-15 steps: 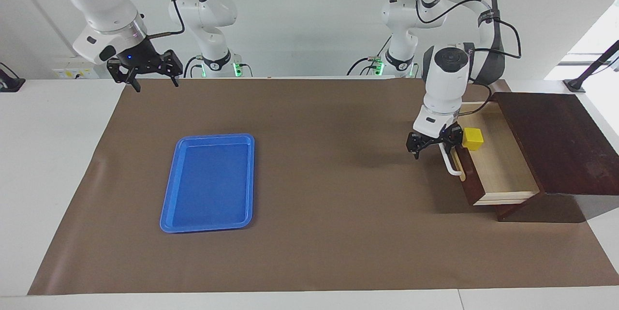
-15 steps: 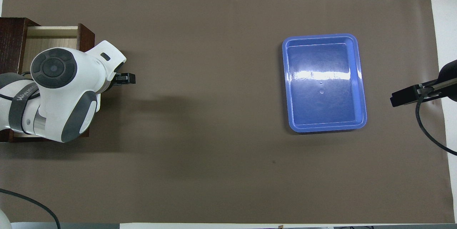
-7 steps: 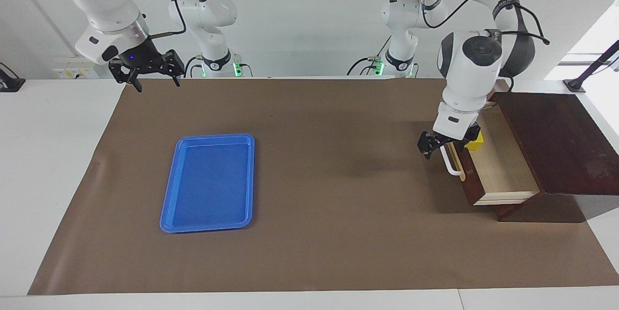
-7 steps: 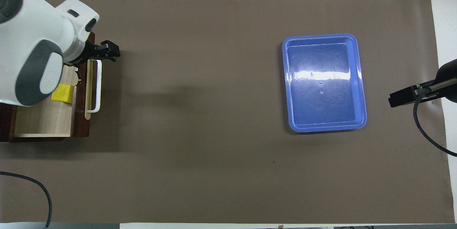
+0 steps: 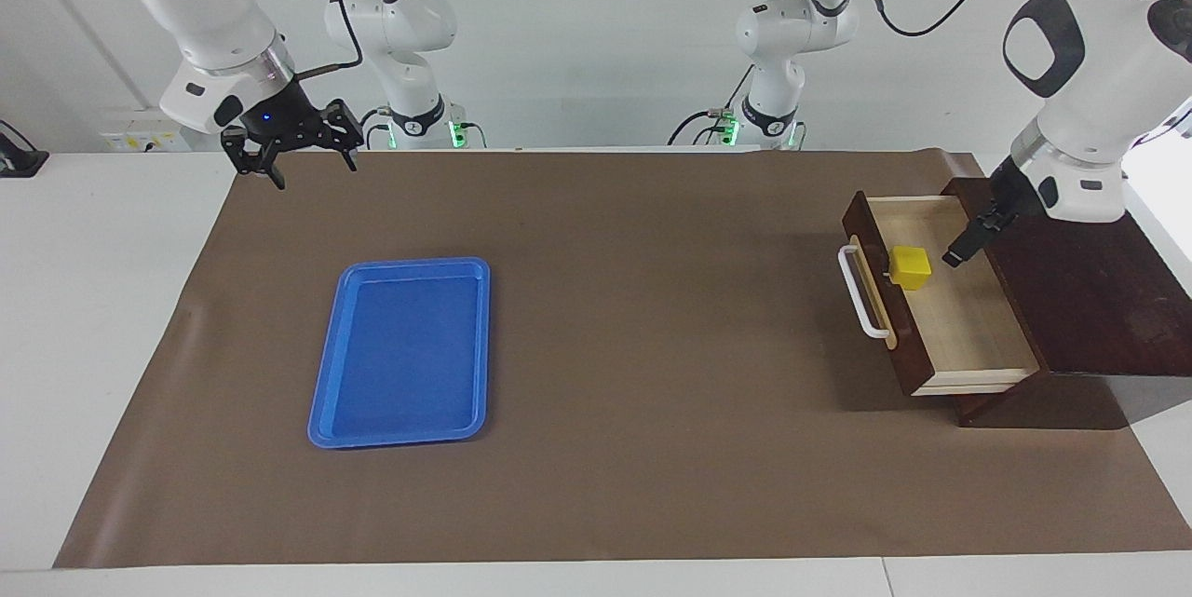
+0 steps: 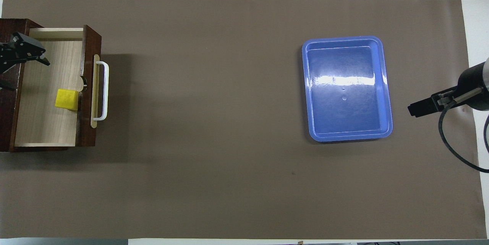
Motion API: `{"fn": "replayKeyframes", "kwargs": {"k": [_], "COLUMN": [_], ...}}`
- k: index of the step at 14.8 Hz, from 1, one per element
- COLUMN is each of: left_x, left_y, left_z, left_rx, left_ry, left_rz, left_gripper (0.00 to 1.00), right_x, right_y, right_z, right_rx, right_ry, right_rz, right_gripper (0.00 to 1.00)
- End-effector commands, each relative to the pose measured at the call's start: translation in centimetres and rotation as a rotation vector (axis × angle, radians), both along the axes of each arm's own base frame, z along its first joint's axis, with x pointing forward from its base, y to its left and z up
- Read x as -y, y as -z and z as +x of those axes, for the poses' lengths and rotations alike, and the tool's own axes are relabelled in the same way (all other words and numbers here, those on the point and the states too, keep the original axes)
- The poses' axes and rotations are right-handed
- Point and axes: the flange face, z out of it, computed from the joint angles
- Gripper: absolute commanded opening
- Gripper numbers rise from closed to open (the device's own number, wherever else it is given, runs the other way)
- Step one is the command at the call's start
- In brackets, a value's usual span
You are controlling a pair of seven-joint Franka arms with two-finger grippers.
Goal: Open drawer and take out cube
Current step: 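Reach the left gripper into the drawer while the right gripper approaches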
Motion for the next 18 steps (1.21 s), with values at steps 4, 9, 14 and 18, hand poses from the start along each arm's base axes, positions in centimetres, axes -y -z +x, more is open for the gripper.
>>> {"fn": "replayKeyframes", "kwargs": {"k": [4, 9, 14, 18], "left_x": [1.3, -3.3, -0.4, 0.6], "left_y": [4.2, 7.5, 9.1, 10.4], "left_z": [-3.9, -7.0, -6.3, -5.5], "left_rx": [0.011, 0.064, 0.120, 0.156], "left_ry": [-0.453, -0.629, -0.775, -0.800], "left_rz": [0.027, 0.029, 0.014, -0.002], "left_gripper": [1.00, 1.00, 1.00, 1.00], "right_x": [-0.6, -3.0, -5.6, -8.1], "right_y": [1.9, 3.9, 5.9, 8.1], "right_z": [-0.9, -1.4, -1.2, -1.8], "right_rx": [0.053, 0.122, 0.192, 0.248], "right_ry": [-0.158, -0.425, -0.668, -0.859], "right_rz": [0.091, 0.206, 0.339, 0.462], "right_gripper": [1.00, 1.00, 1.00, 1.00]}}
